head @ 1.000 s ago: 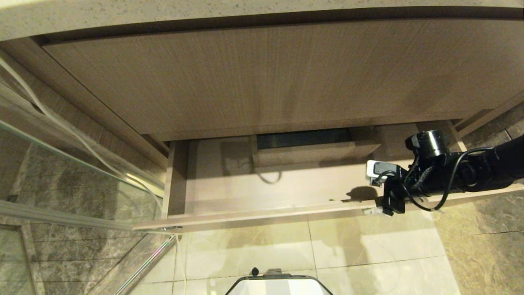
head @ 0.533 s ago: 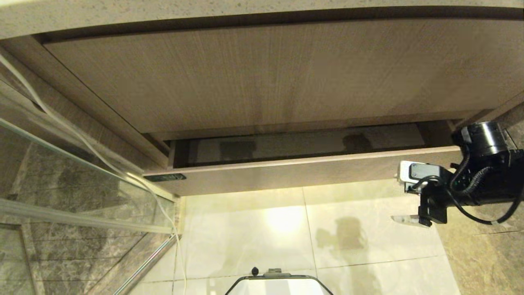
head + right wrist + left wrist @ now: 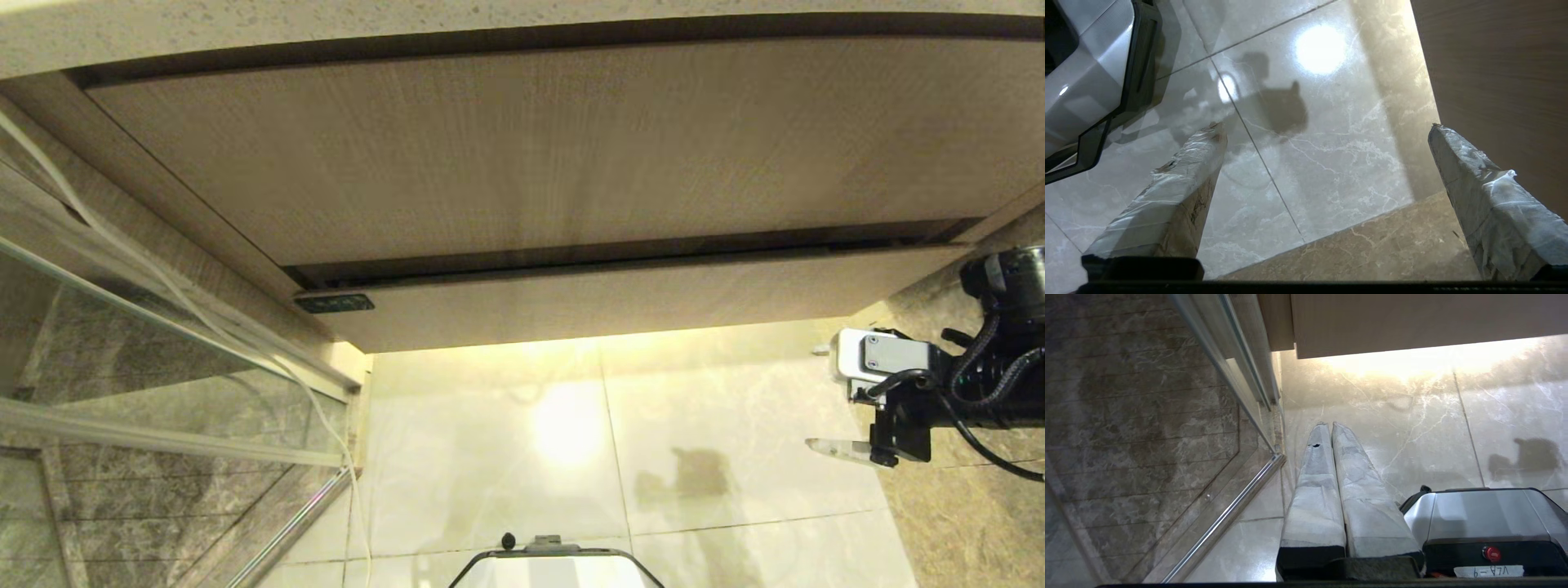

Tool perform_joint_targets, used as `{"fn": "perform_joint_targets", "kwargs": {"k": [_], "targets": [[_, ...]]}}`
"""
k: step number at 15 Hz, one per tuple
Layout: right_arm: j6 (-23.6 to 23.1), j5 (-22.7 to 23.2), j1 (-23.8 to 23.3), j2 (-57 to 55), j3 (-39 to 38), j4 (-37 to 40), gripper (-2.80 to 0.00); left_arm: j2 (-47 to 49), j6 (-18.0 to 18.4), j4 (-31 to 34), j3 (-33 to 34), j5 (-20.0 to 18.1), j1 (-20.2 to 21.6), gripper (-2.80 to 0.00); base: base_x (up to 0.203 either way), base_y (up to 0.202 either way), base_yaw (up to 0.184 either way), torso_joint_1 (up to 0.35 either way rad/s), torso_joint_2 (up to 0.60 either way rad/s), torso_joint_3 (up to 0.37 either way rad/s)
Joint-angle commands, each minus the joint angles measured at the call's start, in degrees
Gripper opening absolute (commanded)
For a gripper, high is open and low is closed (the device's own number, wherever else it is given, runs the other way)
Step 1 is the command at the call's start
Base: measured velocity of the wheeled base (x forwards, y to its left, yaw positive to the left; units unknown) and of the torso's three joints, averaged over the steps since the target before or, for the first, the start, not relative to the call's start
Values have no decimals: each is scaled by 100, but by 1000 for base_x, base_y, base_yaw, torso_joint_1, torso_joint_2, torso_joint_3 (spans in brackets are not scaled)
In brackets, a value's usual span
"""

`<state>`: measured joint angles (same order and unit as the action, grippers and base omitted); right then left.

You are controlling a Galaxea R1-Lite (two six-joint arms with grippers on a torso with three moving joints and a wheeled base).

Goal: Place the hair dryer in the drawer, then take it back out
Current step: Pull open the drawer

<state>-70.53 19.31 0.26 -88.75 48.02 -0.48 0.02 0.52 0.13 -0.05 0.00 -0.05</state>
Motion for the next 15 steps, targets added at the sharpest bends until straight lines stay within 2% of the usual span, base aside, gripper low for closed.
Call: {"fn": "perform_joint_targets", "kwargs": {"k": [1, 4, 7, 15], "targets": [[-39, 14, 18, -57, -3, -90, 0, -2, 0, -2, -1, 0, 5, -280, 0, 0, 0, 0, 0, 0], [-31, 53, 28, -149, -5, -344, 0, -2, 0, 4, 5, 0, 5, -280, 0, 0, 0, 0, 0, 0], [-39, 311, 60, -569, -21, -1251, 0, -2, 0, -3, -2, 0, 5, -280, 0, 0, 0, 0, 0, 0], [-23, 962, 78, -1898, 264, -2977, 0, -2, 0, 0, 5, 0, 5, -280, 0, 0, 0, 0, 0, 0]]}}
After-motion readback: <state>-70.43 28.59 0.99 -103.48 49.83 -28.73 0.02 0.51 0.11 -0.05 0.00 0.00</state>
